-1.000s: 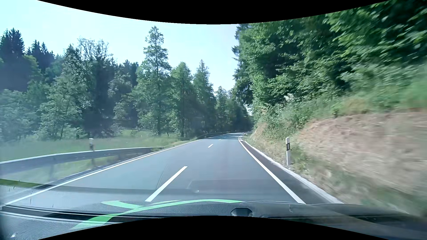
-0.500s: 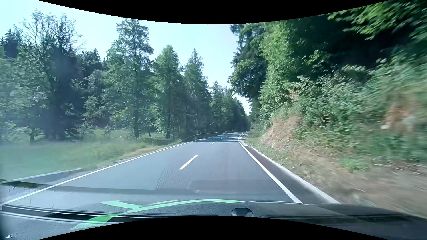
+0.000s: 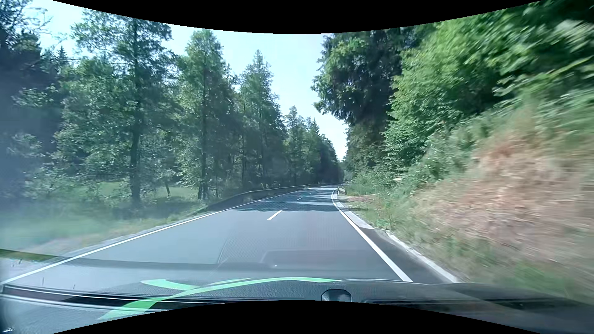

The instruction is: Follow the waypoints while adhering to traffic rules and regulations

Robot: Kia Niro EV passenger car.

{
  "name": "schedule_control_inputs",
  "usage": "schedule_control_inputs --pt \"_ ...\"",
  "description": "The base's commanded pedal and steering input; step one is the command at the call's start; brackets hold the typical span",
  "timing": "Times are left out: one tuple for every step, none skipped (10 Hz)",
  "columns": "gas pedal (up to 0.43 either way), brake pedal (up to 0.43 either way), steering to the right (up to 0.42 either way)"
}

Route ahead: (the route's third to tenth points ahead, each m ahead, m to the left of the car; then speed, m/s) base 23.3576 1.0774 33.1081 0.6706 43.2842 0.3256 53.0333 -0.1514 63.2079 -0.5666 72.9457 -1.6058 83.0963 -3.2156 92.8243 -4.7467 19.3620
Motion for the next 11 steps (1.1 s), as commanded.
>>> schedule_control_inputs --pt "0.248 0.000 0.008" --pt "0.260 0.000 0.008" --pt "0.260 0.000 0.007" --pt "0.260 0.000 0.007" --pt "0.260 0.000 0.007" --pt "0.260 0.000 0.007" --pt "0.260 0.000 0.007" --pt "0.260 0.000 0.007" --pt "0.260 0.000 0.007" --pt "0.260 0.000 0.007" --pt "0.260 0.000 0.007"
